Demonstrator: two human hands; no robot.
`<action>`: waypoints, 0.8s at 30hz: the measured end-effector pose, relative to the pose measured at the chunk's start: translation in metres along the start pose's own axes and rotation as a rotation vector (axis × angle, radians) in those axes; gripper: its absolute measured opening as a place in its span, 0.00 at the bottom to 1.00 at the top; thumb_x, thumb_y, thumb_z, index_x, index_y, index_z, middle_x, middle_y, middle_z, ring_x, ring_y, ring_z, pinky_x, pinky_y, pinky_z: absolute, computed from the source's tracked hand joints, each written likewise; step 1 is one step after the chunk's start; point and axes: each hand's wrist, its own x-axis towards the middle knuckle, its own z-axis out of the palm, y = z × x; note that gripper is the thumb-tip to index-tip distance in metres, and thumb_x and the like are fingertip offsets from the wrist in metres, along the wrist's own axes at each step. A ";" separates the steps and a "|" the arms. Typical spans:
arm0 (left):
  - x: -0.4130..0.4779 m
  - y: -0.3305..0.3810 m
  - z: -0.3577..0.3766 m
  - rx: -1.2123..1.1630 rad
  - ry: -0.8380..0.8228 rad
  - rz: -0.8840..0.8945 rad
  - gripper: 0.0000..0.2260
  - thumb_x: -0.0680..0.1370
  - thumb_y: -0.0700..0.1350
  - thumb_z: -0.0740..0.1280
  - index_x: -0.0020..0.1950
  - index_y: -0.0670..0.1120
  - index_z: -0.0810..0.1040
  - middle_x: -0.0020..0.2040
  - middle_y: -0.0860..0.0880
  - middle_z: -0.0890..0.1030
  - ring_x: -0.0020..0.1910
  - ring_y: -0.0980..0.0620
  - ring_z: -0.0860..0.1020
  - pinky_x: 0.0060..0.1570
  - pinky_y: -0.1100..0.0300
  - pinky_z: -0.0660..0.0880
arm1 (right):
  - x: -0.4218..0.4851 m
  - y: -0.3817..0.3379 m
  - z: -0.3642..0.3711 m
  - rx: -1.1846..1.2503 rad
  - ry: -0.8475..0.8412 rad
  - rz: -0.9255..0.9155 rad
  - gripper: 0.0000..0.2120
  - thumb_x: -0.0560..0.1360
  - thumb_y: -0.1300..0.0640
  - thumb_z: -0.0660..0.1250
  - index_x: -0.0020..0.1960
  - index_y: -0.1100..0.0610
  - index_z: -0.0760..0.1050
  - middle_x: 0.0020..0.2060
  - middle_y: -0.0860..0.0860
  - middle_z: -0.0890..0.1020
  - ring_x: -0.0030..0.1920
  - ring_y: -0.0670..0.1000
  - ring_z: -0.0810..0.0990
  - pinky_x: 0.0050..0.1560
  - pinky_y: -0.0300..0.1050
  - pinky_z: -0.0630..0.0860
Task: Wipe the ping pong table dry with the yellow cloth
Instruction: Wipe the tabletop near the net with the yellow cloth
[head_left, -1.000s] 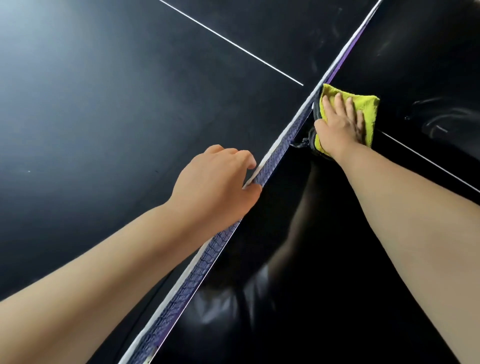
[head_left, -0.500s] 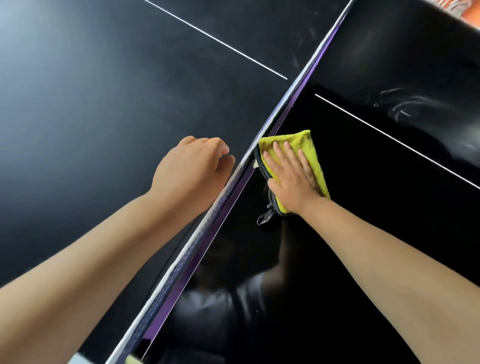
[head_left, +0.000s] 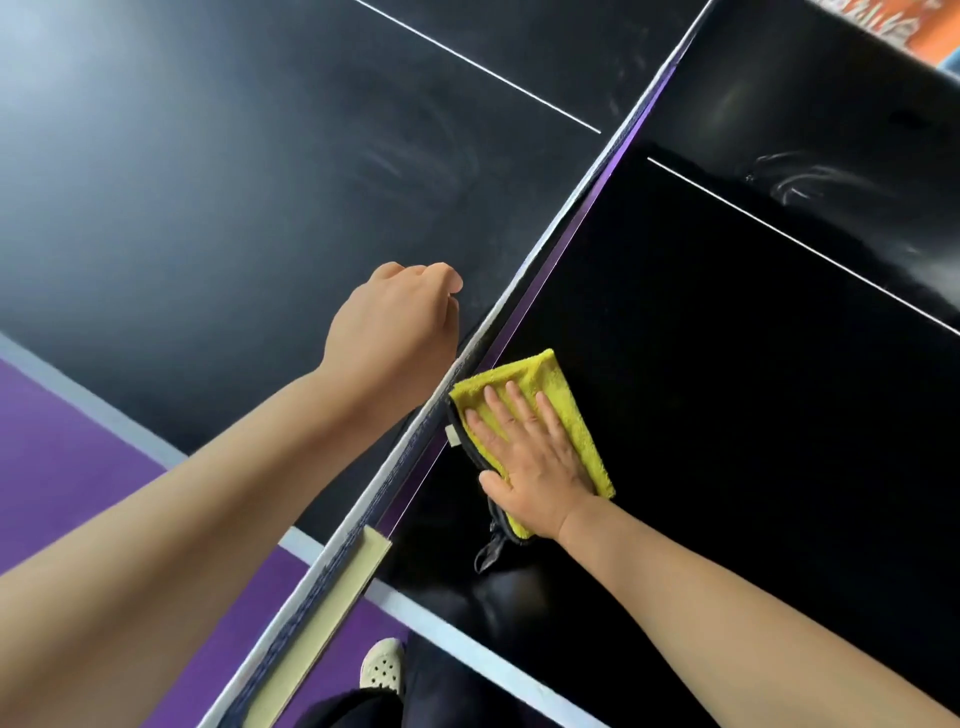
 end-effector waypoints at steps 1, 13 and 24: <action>-0.010 -0.002 -0.003 0.005 0.005 0.002 0.16 0.81 0.43 0.50 0.64 0.48 0.72 0.59 0.51 0.78 0.60 0.47 0.69 0.47 0.55 0.69 | -0.009 -0.012 0.002 0.002 0.011 -0.014 0.34 0.73 0.42 0.54 0.78 0.50 0.57 0.78 0.55 0.58 0.78 0.58 0.53 0.75 0.60 0.47; -0.123 -0.013 -0.022 0.034 0.041 0.030 0.15 0.81 0.44 0.51 0.62 0.47 0.73 0.57 0.49 0.79 0.58 0.45 0.70 0.47 0.52 0.72 | -0.110 -0.112 0.016 0.054 -0.050 -0.085 0.34 0.71 0.45 0.55 0.77 0.49 0.58 0.78 0.55 0.59 0.78 0.58 0.51 0.74 0.59 0.45; -0.195 0.018 0.002 0.046 -0.058 0.181 0.14 0.81 0.46 0.54 0.63 0.51 0.74 0.58 0.52 0.78 0.58 0.48 0.72 0.45 0.57 0.68 | -0.171 -0.114 0.006 0.154 -0.157 -0.098 0.37 0.71 0.38 0.42 0.79 0.42 0.39 0.76 0.46 0.32 0.76 0.50 0.27 0.72 0.49 0.24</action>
